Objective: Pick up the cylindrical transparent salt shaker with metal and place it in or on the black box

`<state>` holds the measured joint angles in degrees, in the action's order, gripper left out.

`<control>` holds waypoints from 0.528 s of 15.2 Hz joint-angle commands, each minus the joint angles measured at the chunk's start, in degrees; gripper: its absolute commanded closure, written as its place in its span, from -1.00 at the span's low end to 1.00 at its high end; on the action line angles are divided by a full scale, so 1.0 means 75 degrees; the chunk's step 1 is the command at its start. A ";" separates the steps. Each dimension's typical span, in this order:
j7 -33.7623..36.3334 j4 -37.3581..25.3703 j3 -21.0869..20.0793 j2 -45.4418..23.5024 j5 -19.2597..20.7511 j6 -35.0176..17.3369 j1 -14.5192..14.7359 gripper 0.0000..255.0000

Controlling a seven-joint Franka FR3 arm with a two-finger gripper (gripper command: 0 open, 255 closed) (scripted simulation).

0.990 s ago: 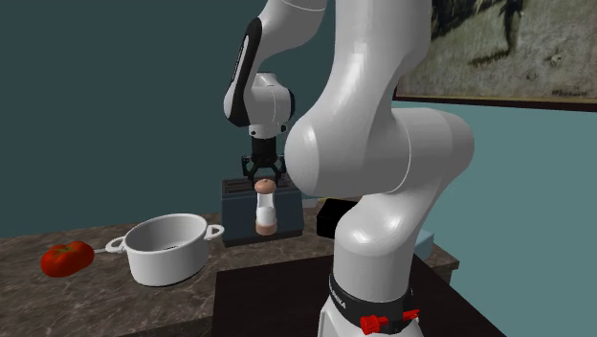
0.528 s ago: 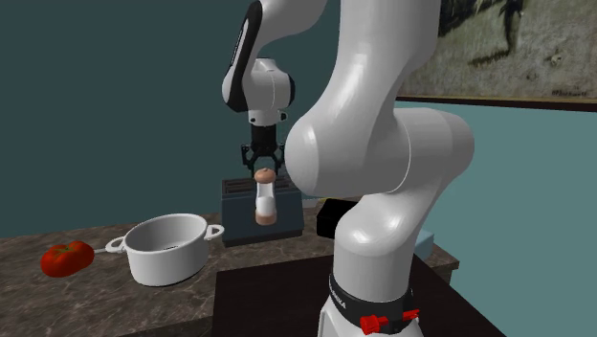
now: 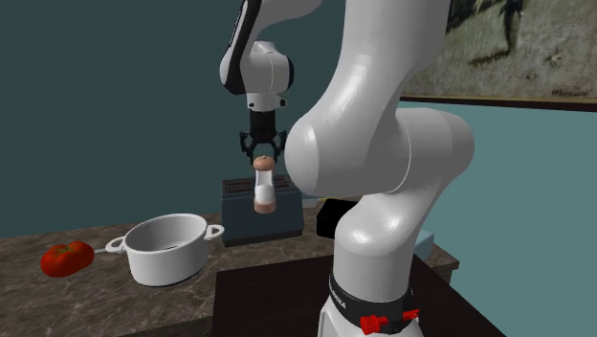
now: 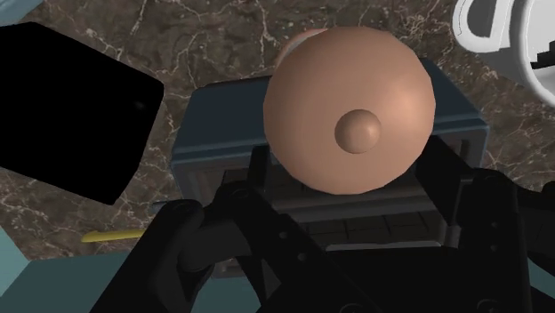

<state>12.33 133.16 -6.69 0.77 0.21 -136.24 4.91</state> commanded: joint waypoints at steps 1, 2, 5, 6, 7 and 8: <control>-0.0026 -0.0060 0.0007 0.0086 -0.0017 0.0147 -0.0007 1.00; -0.0227 -0.0116 0.0106 0.0089 -0.0032 0.0206 -0.0100 1.00; -0.0821 -0.0331 0.0401 0.0060 -0.0071 0.0393 -0.0373 1.00; -0.1015 -0.0421 0.0496 0.0036 -0.0083 0.0459 -0.0464 1.00; -0.1207 -0.0519 0.0589 0.0004 -0.0095 0.0527 -0.0554 1.00; -0.1397 -0.0626 0.0683 -0.0034 -0.0108 0.0597 -0.0643 1.00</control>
<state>3.64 129.44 -2.41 0.88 -0.52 -132.39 0.89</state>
